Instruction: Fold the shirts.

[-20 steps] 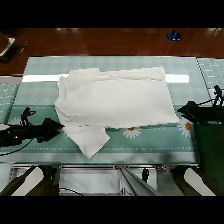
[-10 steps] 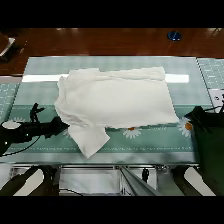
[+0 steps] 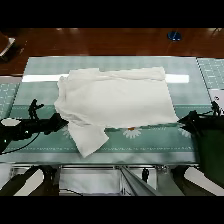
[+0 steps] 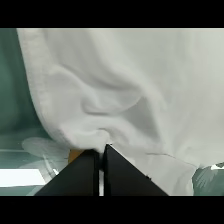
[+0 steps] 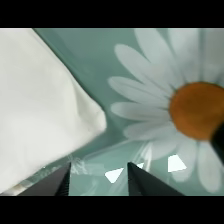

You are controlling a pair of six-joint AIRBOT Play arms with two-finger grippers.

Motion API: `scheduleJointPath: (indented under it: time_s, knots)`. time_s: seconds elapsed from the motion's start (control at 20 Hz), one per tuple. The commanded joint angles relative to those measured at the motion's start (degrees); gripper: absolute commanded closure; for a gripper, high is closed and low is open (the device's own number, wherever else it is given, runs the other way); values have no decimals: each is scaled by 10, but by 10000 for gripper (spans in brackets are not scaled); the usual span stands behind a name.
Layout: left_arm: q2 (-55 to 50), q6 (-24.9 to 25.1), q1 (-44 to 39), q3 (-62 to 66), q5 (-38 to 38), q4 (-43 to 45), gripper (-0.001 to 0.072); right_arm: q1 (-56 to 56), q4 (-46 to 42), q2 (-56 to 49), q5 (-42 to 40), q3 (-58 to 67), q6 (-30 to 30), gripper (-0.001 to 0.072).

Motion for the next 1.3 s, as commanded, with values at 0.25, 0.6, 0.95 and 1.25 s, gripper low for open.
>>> scheduleJointPath:
  time_s: [0.25,0.6,0.95,1.25]
  knots:
    - [0,2,0,1,2,0,687,103,51,-132,-45,91,9,306]
    - [0,2,0,3,2,-4,687,174,55,-164,-12,173,-15,687]
    - [63,49,2,223,0,-181,687,198,57,-88,59,469,0,687]
    - [107,48,2,515,69,-184,687,198,13,29,38,696,25,687]
